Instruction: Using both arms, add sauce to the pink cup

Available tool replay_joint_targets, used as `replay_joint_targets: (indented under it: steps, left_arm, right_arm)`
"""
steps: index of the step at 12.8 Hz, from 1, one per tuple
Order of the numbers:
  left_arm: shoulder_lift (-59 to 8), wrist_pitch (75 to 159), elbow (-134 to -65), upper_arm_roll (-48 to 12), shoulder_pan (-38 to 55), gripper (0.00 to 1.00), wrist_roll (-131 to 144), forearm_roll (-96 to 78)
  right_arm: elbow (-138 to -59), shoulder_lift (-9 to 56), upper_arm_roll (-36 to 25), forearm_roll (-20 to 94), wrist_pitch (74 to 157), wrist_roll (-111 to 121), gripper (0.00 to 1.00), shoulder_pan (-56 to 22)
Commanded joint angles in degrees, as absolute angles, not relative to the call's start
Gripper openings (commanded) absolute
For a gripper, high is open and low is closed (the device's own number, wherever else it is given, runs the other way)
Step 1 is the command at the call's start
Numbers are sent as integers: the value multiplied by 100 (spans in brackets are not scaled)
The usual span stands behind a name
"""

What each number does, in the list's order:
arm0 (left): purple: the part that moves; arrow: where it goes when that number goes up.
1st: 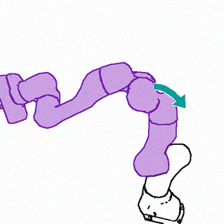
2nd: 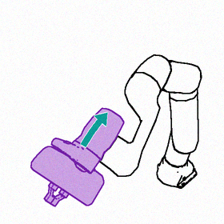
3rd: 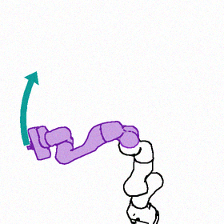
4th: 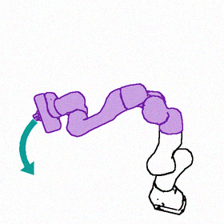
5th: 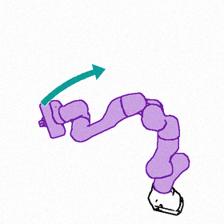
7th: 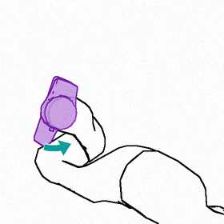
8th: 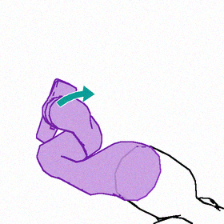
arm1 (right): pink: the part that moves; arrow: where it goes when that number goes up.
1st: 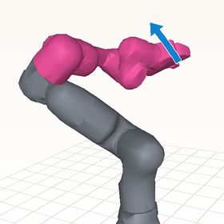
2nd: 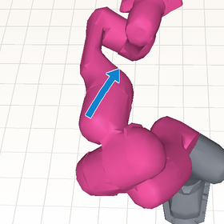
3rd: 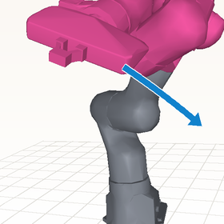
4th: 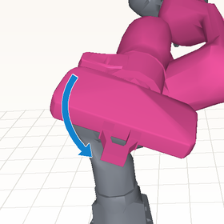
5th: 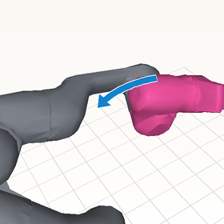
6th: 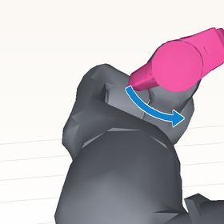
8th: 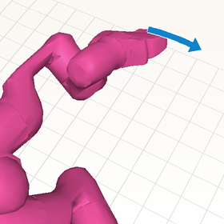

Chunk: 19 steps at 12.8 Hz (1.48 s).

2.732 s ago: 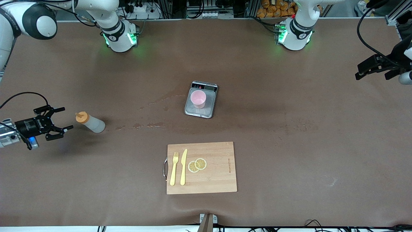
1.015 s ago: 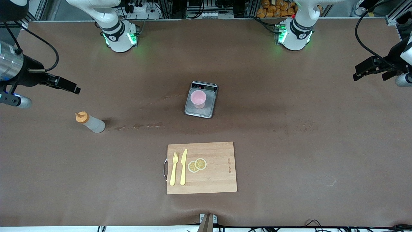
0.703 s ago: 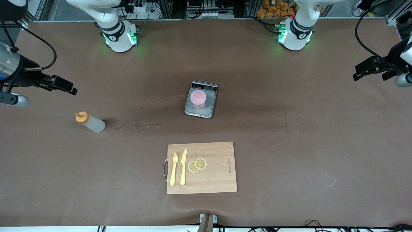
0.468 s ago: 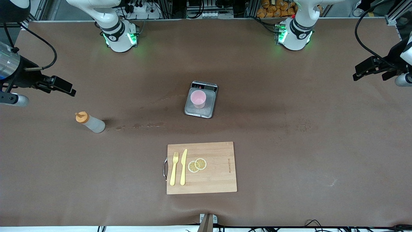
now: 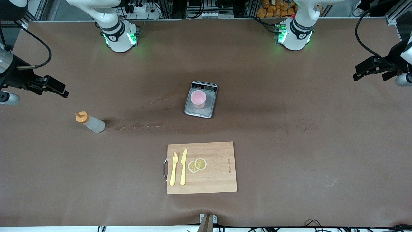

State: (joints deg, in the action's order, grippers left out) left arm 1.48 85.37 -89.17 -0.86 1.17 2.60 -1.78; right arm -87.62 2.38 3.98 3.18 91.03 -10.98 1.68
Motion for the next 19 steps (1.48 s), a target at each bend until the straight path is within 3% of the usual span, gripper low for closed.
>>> replay_joint_targets:
  steps: [1,19]
  left_arm:
    - [246,8569,-8965,-105,79,100,229,-237]
    - [211,8499,-8693,-105,132,100,167,-123]
  right_arm:
    - [-8948,35,466,-33,9351,-976,100,220]
    - [-8930,35,457,-158,9439,-826,100,246]
